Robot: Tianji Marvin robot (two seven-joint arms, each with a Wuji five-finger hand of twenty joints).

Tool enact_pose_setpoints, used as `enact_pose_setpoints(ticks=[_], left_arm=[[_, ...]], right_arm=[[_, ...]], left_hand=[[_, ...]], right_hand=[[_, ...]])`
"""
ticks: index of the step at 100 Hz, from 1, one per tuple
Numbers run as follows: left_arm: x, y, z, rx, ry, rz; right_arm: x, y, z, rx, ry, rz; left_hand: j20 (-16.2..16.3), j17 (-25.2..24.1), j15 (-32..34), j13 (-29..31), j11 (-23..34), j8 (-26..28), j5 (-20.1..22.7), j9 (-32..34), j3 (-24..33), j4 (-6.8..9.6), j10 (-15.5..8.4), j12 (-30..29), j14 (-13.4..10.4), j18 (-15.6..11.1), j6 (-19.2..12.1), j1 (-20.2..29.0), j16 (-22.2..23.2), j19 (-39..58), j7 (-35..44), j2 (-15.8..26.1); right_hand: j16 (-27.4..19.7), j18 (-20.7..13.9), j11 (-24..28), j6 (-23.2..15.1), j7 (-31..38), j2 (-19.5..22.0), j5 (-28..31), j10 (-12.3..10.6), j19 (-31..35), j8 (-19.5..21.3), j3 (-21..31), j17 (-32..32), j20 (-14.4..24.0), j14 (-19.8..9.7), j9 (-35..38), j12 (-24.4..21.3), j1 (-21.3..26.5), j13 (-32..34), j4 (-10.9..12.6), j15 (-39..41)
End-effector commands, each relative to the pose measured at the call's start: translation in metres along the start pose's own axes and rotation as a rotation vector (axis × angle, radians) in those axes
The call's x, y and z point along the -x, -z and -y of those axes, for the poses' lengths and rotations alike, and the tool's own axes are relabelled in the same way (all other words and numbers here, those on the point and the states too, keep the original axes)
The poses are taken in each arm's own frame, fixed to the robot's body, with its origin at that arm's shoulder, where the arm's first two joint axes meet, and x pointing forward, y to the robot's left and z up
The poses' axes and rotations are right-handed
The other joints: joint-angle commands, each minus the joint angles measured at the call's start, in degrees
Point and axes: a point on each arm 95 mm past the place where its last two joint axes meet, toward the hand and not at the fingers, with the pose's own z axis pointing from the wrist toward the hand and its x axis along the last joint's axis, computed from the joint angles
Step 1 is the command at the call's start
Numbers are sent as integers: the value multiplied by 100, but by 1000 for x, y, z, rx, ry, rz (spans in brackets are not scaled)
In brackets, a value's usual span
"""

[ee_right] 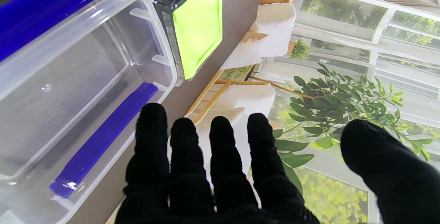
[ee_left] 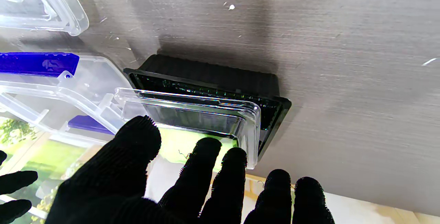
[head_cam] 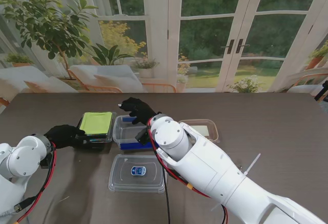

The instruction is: Pair container bodies with their lids

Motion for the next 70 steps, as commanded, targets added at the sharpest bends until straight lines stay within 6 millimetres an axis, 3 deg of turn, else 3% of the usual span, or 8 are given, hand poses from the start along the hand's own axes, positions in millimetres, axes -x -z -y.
enact_pose_setpoints(ticks=[1,30,70], left_arm=[[1,2,0,17,-5,5],[2,7,3,-12,-5,12],[8,26,2,-7,-22,22]], right_arm=[[0,1,4,-23,-3,0],[4,-2,7,-35,0,3],[8,-7,16,-58,-2,7]], left_hand=[[-49,36,95,27,38,38,49,-65,-114,38,-10,49,-57,-137,22,-143,26,-135,36,185],[-73,58,309,-55,31,27,-79,-106,-176,38,56,43,-22,-132,158,-106,14,-129,-8,216],[-111,120,515,-68,48,51,122,-13,-190,39,57,43,-5,-111,123,-68,-42,-125,60,225]], right_hand=[[63,-21,-112,-96,-74,-102,118,-37,244,71,87,-1694,146,-1,98,58,28,95,-147,30],[72,-12,-109,-88,-108,-103,130,-32,241,64,87,-1688,152,8,104,61,26,107,-149,46],[75,-23,-108,-87,-122,-98,138,-40,219,68,85,-1701,154,7,73,64,21,93,-151,46]])
